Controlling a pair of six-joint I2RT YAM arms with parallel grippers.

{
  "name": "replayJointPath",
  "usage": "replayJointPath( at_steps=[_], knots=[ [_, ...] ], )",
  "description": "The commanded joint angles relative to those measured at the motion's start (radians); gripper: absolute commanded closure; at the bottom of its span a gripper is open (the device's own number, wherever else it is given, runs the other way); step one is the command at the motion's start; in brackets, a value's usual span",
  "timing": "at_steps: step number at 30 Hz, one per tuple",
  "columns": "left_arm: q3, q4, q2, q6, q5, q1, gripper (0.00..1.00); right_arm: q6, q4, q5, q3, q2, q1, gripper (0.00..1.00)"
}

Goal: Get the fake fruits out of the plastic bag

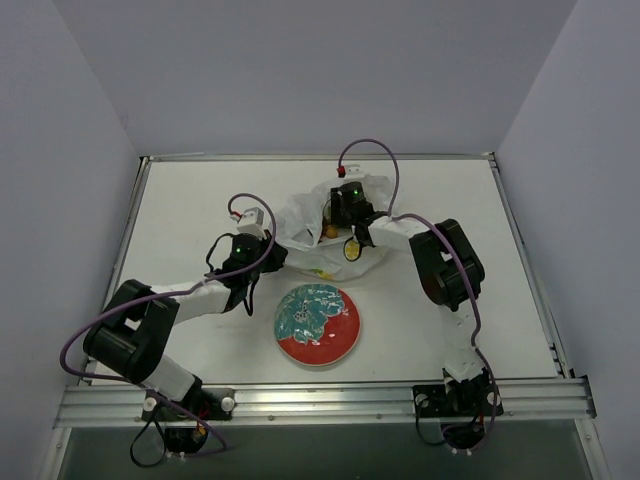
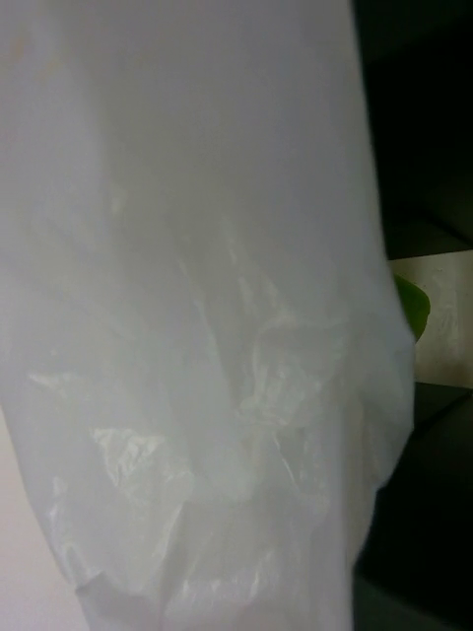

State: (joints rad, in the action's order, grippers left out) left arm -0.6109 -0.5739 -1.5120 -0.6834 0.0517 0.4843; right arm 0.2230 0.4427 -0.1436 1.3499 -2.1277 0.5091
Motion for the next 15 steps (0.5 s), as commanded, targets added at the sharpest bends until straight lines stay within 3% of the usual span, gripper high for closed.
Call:
replayJointPath(
  at_steps=[1,5,15],
  knots=[
    [-0.041,-0.018,0.024,0.022,-0.007,0.002,0.98,0.019,0.033,-0.002,0.000,0.031,-0.007,0.84],
    [-0.039,-0.012,0.036,0.025,-0.015,0.004,0.98,0.024,0.016,-0.014,-0.037,0.107,-0.009,0.93],
    [-0.033,-0.007,0.058,0.028,-0.021,0.000,0.98,0.102,0.033,0.096,-0.193,0.334,0.005,0.92]
  ],
)
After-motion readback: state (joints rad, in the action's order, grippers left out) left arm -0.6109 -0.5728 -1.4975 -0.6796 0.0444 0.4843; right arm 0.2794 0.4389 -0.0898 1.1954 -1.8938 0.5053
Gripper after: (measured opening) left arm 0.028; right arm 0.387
